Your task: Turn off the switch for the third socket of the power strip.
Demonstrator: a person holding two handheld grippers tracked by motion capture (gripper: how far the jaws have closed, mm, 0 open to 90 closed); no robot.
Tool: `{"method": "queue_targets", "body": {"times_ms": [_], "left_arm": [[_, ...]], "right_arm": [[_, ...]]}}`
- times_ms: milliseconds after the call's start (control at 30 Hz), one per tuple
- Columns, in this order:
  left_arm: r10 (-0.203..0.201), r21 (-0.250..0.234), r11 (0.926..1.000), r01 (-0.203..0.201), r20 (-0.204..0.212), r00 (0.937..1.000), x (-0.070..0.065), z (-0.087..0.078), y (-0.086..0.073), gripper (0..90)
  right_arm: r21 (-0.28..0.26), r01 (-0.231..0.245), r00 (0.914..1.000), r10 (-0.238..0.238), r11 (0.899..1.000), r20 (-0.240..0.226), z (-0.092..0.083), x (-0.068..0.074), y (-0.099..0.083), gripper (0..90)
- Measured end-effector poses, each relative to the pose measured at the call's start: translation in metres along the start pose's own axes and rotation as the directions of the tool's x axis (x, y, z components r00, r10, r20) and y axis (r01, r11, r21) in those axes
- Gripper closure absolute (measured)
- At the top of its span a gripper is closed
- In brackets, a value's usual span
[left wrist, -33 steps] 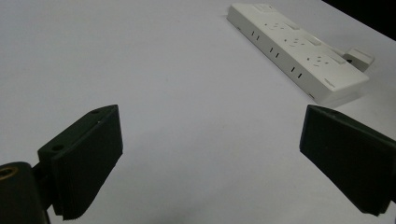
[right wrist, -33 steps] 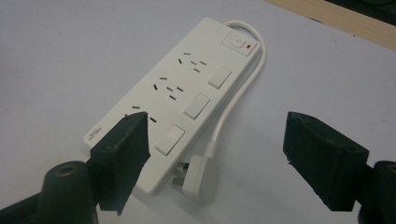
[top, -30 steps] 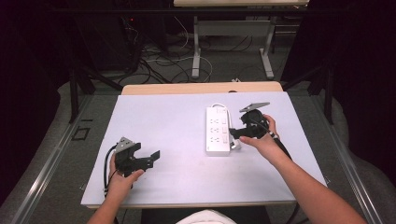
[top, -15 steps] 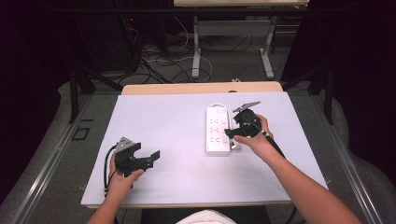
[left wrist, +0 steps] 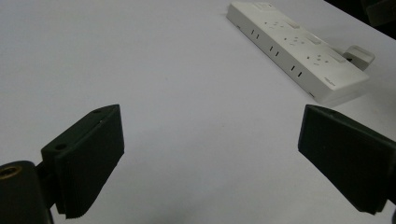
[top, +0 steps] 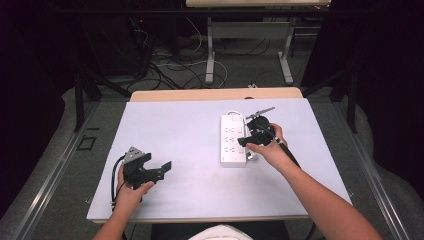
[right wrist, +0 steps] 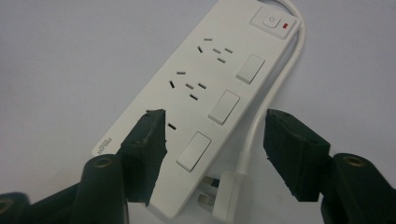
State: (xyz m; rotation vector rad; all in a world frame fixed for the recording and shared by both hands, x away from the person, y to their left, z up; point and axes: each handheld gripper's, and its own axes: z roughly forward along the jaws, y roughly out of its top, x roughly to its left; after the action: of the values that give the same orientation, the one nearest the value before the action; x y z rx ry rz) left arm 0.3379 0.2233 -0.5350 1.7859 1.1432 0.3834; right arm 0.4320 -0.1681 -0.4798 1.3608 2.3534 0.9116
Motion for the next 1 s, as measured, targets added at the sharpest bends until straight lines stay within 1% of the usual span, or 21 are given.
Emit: {"method": "queue_targets", "body": {"times_ms": [33, 67, 167, 233, 300, 367, 433, 467, 500, 600, 633, 667, 733, 767, 800, 833, 867, 900, 933, 967, 1000], "left_arm": [[0.0, 0.0, 1.0, 0.0, 0.0, 1.0, 0.0, 0.0, 0.0, 7.2], [0.0, 0.0, 1.0, 0.0, 0.0, 1.0, 0.0, 0.0, 0.0, 7.3], [0.001, 0.0, 1.0, -0.001, 0.001, 1.0, 0.0, 0.0, 0.0, 7.4], [0.001, 0.001, 1.0, -0.001, 0.001, 1.0, 0.0, 0.0, 0.0, 7.4], [0.003, 0.002, 1.0, -0.003, 0.002, 1.0, 0.0, 0.0, 0.0, 7.6], [0.004, 0.002, 1.0, -0.004, 0.002, 1.0, 0.0, 0.001, 0.0, 7.7], [0.004, 0.002, 1.0, -0.004, 0.001, 1.0, 0.0, 0.001, 0.0, 7.8], [0.004, 0.003, 1.0, -0.004, 0.001, 1.0, 0.0, 0.001, 0.0, 8.0], [0.005, 0.003, 1.0, -0.005, 0.002, 1.0, 0.0, 0.001, 0.0, 8.0], [0.004, 0.003, 1.0, -0.004, 0.002, 1.0, 0.0, 0.001, 0.0, 8.2], [0.005, 0.003, 1.0, -0.005, 0.002, 1.0, 0.0, 0.001, 0.0, 8.3], [0.005, 0.003, 1.0, -0.005, 0.002, 1.0, 0.0, 0.001, 0.0, 8.3], [0.006, 0.004, 1.0, -0.006, 0.001, 1.0, 0.0, 0.001, 0.0, 8.7], [0.006, 0.004, 1.0, -0.006, 0.001, 1.0, 0.0, 0.001, 0.0, 8.7], [0.006, 0.004, 1.0, -0.006, 0.001, 1.0, 0.0, 0.001, 0.0, 8.7], [0.007, 0.004, 1.0, -0.007, 0.001, 1.0, 0.0, 0.001, 0.0, 8.8], [0.007, 0.004, 1.0, -0.007, 0.001, 1.0, 0.0, 0.001, 0.0, 8.8], [0.007, 0.004, 1.0, -0.007, 0.0, 1.0, 0.0, 0.001, 0.0, 8.8], [0.007, 0.004, 1.0, -0.007, 0.001, 1.0, 0.0, 0.001, 0.0, 8.8], [0.007, 0.004, 1.0, -0.007, 0.001, 1.0, 0.0, 0.001, 0.0, 8.8], [0.006, 0.005, 1.0, -0.006, 0.002, 1.0, 0.0, 0.001, 0.0, 8.8]], "right_arm": [[0.005, -0.007, 0.9999, 0.007, 1.0, 0.007, 0.001, 0.0, 0.0, 42.4], [0.025, -0.017, 0.9999, 0.017, 1.0, -0.003, 0.0, 0.0, 0.0, 43.8], [0.03, -0.036, 0.9992, 0.037, 0.999, -0.015, 0.003, 0.001, 0.0, 46.9], [0.037, -0.034, 0.9993, 0.035, 0.999, -0.015, 0.004, 0.001, 0.0, 48.9], [0.046, -0.035, 0.9989, 0.036, 0.998, -0.03, 0.006, 0.001, 0.0, 50.4], [0.063, -0.043, 0.9983, 0.045, 0.997, -0.037, 0.007, 0.003, 0.001, 54.0], [0.064, -0.045, 0.9982, 0.048, 0.997, -0.038, 0.008, 0.003, 0.0, 55.2], [0.077, -0.052, 0.9974, 0.056, 0.996, -0.046, 0.009, 0.004, 0.0, 57.7], [0.077, -0.052, 0.9974, 0.056, 0.996, -0.046, 0.009, 0.004, 0.0, 57.7], [0.091, -0.047, 0.9975, 0.052, 0.995, -0.048, 0.012, 0.005, 0.0, 61.8], [0.097, -0.042, 0.9978, 0.047, 0.994, -0.048, 0.014, 0.006, 0.0, 65.0], [0.097, -0.042, 0.9978, 0.047, 0.994, -0.048, 0.014, 0.006, 0.0, 65.0], [0.106, -0.035, 0.9978, 0.041, 0.994, -0.053, 0.017, 0.008, -0.001, 69.5], [0.106, -0.035, 0.9978, 0.041, 0.994, -0.053, 0.017, 0.008, -0.001, 69.5], [0.113, -0.03, 0.9986, 0.034, 0.993, -0.04, 0.018, 0.008, -0.001, 71.2], [0.119, -0.024, 0.9985, 0.029, 0.993, -0.045, 0.019, 0.008, -0.001, 72.7], [0.122, -0.013, 0.9992, 0.017, 0.992, -0.035, 0.019, 0.008, -0.001, 74.3], [0.111, -0.014, 0.9989, 0.019, 0.994, -0.042, 0.02, 0.008, -0.001, 75.8], [0.124, -0.007, 0.9992, 0.012, 0.992, -0.039, 0.02, 0.008, -0.001, 76.8], [0.127, -0.008, 0.9995, 0.012, 0.992, -0.031, 0.021, 0.009, -0.001, 78.4], [0.123, 0.004, 0.9993, 0.001, 0.992, -0.037, 0.022, 0.009, -0.001, 79.4]]}}
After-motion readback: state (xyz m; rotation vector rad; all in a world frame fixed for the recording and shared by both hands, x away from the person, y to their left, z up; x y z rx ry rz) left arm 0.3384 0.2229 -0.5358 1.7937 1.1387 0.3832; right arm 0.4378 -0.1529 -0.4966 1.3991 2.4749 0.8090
